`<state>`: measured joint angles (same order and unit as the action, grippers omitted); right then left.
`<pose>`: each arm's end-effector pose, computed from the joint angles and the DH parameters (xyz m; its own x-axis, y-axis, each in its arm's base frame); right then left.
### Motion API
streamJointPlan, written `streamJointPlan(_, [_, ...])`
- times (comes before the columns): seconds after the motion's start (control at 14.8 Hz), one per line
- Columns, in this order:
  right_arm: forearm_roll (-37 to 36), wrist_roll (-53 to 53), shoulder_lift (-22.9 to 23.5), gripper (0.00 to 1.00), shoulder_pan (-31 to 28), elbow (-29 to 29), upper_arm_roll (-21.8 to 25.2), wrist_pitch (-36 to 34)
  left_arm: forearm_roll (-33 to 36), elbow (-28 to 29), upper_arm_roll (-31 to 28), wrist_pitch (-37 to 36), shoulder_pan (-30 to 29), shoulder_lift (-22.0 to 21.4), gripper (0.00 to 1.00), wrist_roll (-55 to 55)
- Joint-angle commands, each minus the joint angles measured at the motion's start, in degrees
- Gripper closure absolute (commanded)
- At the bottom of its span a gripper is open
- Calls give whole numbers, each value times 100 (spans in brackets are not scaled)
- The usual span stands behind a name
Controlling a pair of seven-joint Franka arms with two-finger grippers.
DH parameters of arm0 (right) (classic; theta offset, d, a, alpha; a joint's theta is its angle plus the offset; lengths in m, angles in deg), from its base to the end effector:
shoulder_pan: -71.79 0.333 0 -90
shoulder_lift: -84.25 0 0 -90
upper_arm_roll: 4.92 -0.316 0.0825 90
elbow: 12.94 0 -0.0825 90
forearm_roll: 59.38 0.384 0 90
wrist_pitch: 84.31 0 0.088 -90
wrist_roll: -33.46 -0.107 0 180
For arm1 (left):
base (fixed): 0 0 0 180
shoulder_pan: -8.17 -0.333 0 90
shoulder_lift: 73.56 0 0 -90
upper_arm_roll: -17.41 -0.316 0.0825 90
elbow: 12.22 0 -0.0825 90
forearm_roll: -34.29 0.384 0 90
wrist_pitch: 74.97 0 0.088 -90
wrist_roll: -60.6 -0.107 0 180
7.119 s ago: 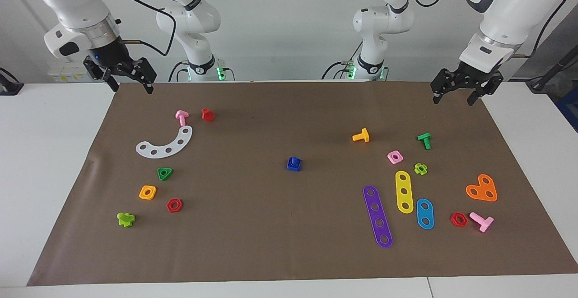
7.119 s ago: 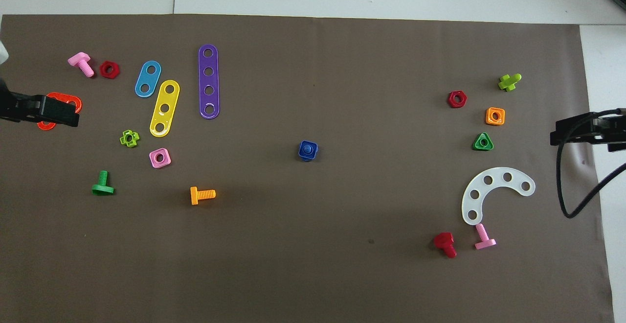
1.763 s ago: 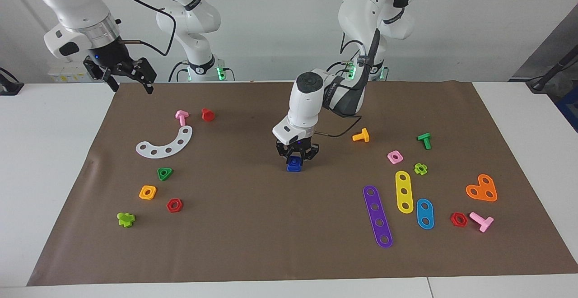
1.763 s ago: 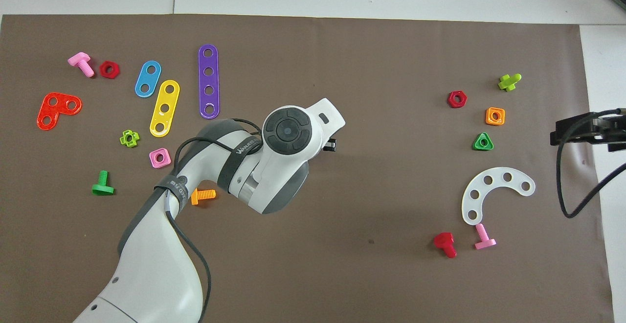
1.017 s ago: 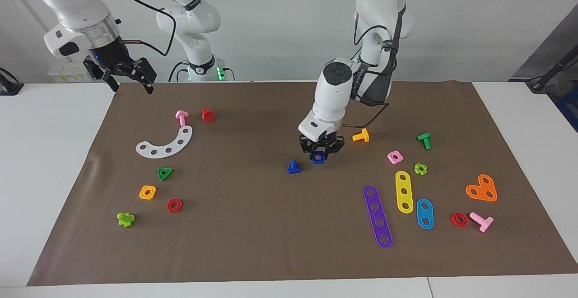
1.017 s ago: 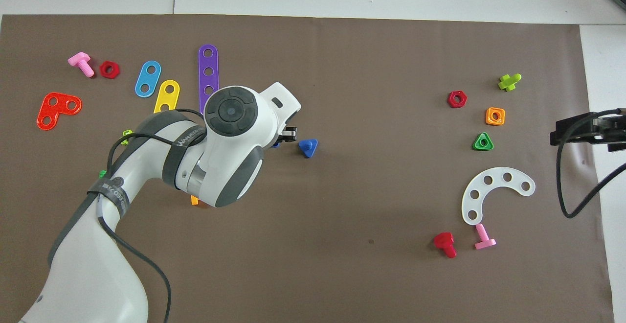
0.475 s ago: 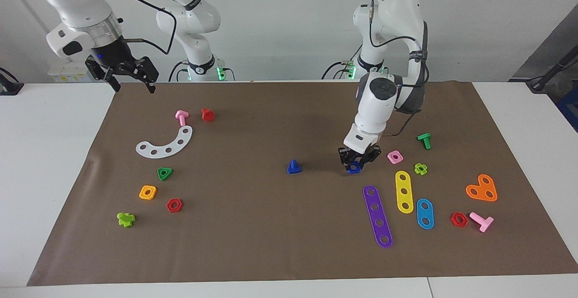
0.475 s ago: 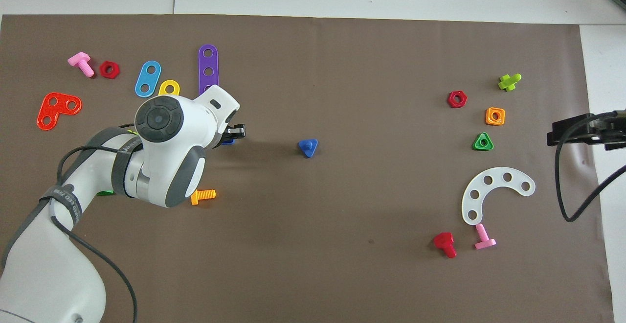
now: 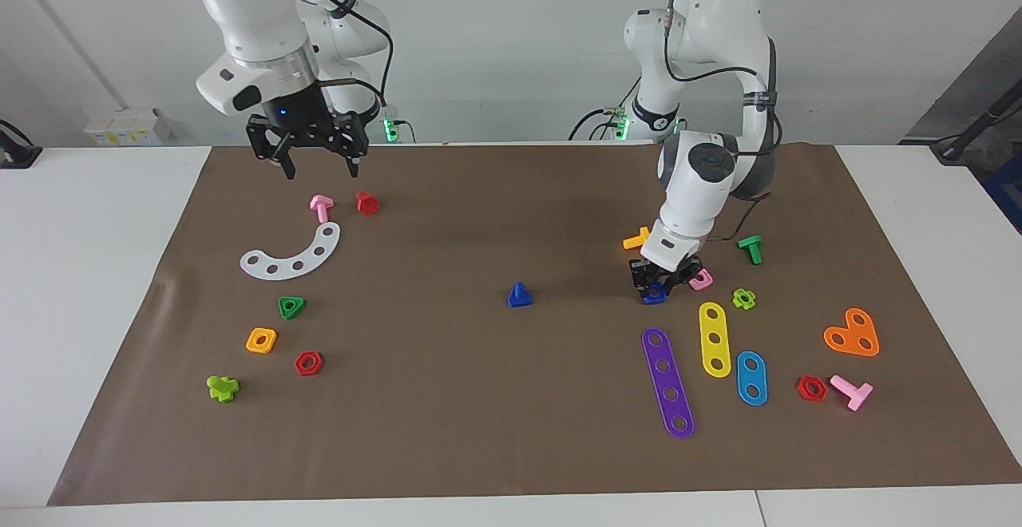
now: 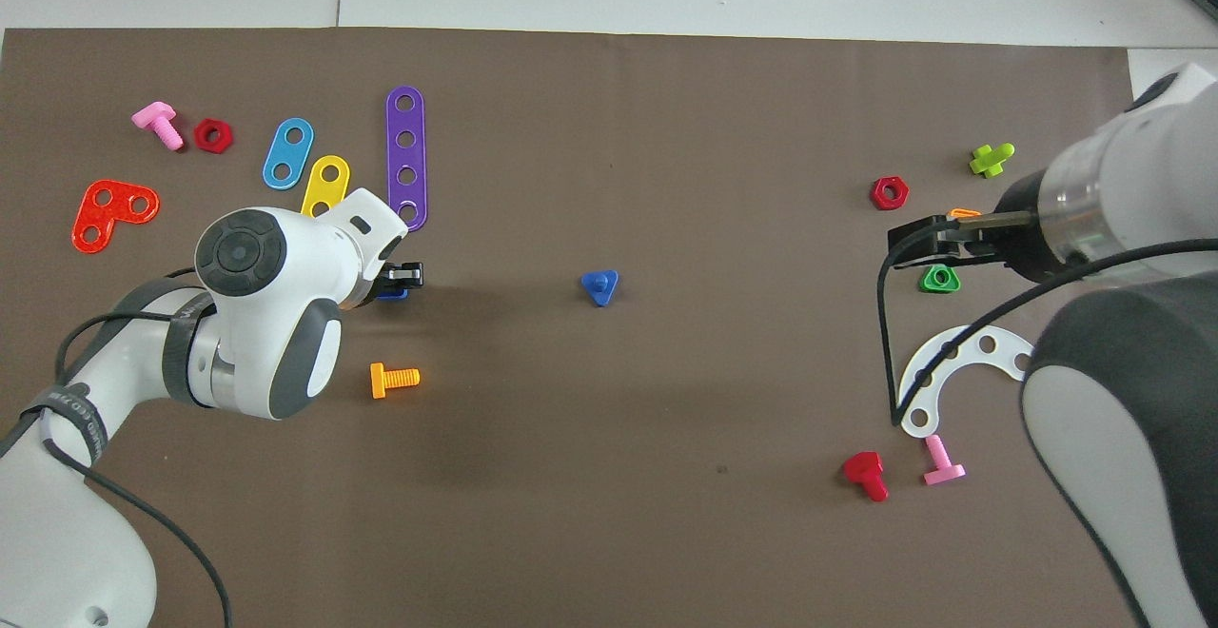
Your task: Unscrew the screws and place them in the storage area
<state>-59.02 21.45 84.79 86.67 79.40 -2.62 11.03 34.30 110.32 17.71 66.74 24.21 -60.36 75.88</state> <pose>0.5519 0.1239 0.6082 0.9991 0.0092 0.0408 0.0098 -0.9998 -0.0147 0.5549 -0.1626 0.3071 0.9948 -0.0169 0.1001 -0.0198 -0.9994 0.0284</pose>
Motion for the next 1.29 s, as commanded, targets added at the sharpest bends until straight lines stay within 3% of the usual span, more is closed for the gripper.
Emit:
streamJointPlan(0.0, [281, -448, 559, 0, 426, -92, -2, 588, 8, 253, 40, 111, -119, -229, 32, -165])
streamJointPlan(0.07, [246, -773, 796, 0, 619, -101, 6, 817, 8, 236, 40, 111, -119, -229, 5, -244])
streamJointPlan(0.14, [229, -1002, 1050, 0, 804, -101, -2, 1071, 8, 192, 31, 85, -128, -221, 0, -392])
streamJointPlan(0.27, [290, -1206, 1420, 0, 1129, -101, 6, 1834, 8, 122, 31, 67, -241, -247, 0, -525])
streamJointPlan(0.61, [158, -1804, 2247, 0, 1868, -101, 7, 2821, 8, -343, 40, -519, -444, -668, 0, -762])
streamJointPlan(0.88, [-130, -2041, 2906, 0, 2185, -93, 7, 3560, 25, -1633, 40, -1889, -689, -687, 0, -1105])
streamJointPlan(1.22, [-308, -1989, 3012, 5, 2124, 30, 7, 3772, 8, -2750, 5, -3208, -1313, -783, 0, -1966])
